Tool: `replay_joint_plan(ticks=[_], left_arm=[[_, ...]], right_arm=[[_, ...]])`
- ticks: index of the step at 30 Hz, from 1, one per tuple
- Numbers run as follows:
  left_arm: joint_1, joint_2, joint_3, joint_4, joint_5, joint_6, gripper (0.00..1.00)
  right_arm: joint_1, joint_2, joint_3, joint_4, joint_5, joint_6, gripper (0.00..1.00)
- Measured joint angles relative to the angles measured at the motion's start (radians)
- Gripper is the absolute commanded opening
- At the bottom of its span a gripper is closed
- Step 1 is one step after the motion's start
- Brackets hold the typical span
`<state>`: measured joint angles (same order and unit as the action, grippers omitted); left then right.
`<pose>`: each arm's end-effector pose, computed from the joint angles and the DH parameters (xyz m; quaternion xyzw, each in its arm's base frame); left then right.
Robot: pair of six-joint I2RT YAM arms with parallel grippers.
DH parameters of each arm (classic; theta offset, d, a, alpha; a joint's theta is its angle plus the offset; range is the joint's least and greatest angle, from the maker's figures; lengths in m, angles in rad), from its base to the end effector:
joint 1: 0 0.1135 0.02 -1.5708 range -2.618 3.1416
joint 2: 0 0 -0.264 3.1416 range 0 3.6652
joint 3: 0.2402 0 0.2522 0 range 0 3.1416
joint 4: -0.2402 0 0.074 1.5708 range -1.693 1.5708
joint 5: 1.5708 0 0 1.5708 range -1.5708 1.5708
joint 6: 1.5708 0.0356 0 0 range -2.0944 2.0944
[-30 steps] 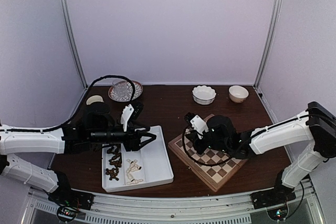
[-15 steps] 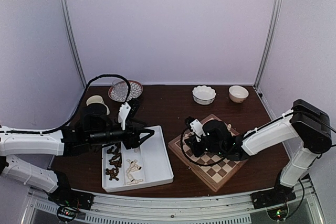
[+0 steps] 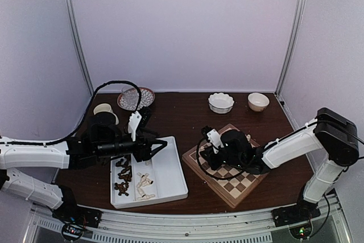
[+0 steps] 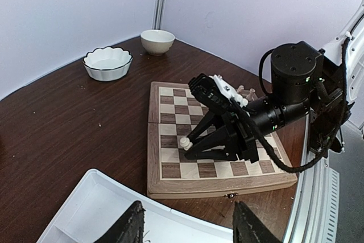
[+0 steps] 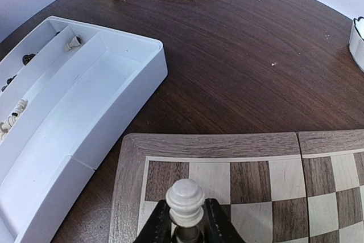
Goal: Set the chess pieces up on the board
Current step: Place the king on the chessboard.
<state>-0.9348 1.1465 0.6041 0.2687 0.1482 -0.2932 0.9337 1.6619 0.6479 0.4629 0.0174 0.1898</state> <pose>0.1486 -0.2101 0.2495 0.2931 0.7401 -0.3953 0.4584 0.1895 0.2551 0.1428 -0.3132 0.8146 0.2535 0.4171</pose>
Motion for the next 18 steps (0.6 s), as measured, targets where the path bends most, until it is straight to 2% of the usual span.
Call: replay_joint_plan(ticks=[8, 18], left_arm=[[0.000, 0.000, 0.000, 0.000, 0.000, 0.000, 0.53], [0.000, 0.000, 0.000, 0.000, 0.000, 0.001, 0.53]], right_arm=[[-0.004, 0.000, 0.000, 0.002, -0.009, 0.001, 0.29], [-0.005, -0.005, 0.000, -0.009, -0.023, -0.009, 0.44]])
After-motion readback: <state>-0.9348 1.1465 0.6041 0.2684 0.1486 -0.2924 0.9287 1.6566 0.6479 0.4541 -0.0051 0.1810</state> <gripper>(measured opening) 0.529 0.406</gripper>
